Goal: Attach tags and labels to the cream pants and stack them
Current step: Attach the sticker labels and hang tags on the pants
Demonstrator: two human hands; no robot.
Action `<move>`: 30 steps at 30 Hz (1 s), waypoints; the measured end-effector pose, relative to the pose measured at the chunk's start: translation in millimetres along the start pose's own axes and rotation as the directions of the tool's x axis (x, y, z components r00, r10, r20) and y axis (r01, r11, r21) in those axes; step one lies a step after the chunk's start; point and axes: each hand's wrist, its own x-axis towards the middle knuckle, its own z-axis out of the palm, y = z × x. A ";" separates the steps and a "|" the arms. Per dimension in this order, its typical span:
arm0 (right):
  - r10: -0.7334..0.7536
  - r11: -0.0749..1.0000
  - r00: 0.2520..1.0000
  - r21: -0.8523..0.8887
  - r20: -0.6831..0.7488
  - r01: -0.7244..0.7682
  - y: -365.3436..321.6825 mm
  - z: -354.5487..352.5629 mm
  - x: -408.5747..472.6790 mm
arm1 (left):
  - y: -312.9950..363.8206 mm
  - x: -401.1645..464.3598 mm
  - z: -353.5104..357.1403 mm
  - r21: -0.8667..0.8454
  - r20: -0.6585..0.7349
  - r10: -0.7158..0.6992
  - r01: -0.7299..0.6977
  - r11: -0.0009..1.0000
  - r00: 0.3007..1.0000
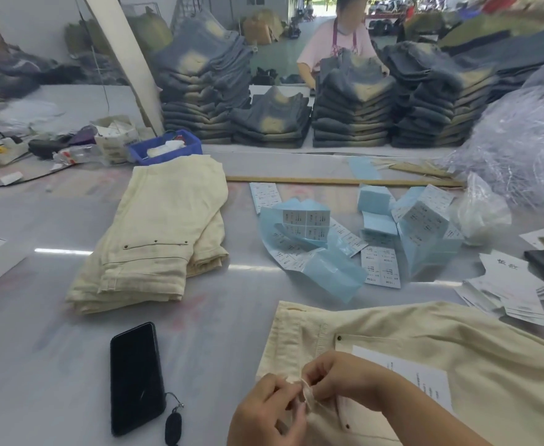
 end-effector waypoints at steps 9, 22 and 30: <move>0.060 0.995 0.991 0.087 -0.123 -0.050 7.2 9.2 0.3 | -10.0 -4.6 4.0 -0.002 -0.016 0.088 -0.088 0.996 0.996; -0.391 0.919 0.625 -0.329 -0.675 0.219 60.5 28.8 -48.6 | -1.0 6.6 -12.6 -0.103 0.129 -0.175 0.189 0.977 0.976; -0.641 0.621 0.552 -0.783 -0.533 -0.035 83.5 11.8 -81.0 | 15.0 22.2 -1.0 -0.401 0.431 -0.431 0.596 0.696 0.793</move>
